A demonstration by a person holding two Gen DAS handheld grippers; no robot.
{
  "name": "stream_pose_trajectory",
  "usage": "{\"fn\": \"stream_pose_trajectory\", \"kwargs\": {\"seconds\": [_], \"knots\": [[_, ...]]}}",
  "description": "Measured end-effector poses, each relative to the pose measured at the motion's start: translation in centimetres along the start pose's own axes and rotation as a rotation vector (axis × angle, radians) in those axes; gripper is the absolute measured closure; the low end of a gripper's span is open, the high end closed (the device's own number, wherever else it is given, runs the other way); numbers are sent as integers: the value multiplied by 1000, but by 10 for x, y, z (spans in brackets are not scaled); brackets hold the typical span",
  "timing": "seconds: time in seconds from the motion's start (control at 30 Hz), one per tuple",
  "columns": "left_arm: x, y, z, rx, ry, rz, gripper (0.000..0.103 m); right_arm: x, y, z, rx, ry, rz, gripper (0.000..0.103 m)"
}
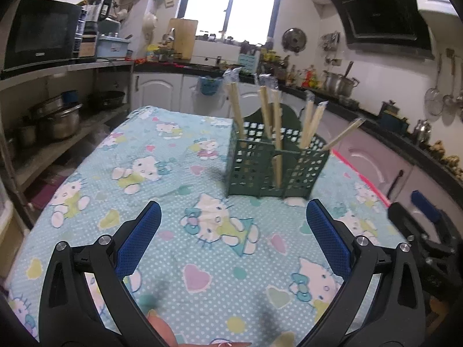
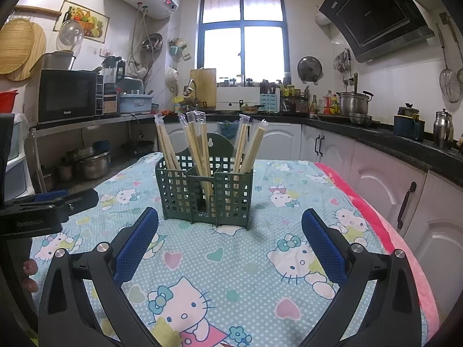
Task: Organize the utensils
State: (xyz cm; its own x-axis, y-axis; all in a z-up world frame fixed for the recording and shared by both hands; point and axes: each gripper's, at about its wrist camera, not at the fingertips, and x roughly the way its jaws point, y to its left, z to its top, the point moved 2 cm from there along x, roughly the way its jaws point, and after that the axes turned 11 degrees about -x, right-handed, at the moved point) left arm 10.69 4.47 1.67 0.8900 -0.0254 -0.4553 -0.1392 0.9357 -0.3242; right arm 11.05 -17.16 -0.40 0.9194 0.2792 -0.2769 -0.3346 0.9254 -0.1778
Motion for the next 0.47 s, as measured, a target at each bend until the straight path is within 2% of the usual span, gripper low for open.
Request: {"fn": "stream_pose_trajectory", "kwargs": {"seconds": [0.07, 0.17, 0.3, 0.37, 0.43, 0.47], "knots": [[2, 2, 0, -1, 1, 26, 10, 0, -1, 0, 1, 0, -1, 6], [5, 5, 0, -12, 21, 16, 10, -1, -3, 0, 5, 1, -2, 6], [16, 19, 3, -40, 67, 41, 10, 4, -17, -2, 38, 27, -25, 6], [29, 37, 13, -58, 95, 111, 10, 12, -31, -3, 69, 61, -59, 6], [50, 60, 24, -78, 160, 183, 10, 27, -52, -7, 114, 129, -103, 6], [65, 74, 28, -86, 217, 229, 10, 39, -64, -10, 133, 181, -126, 6]]}}
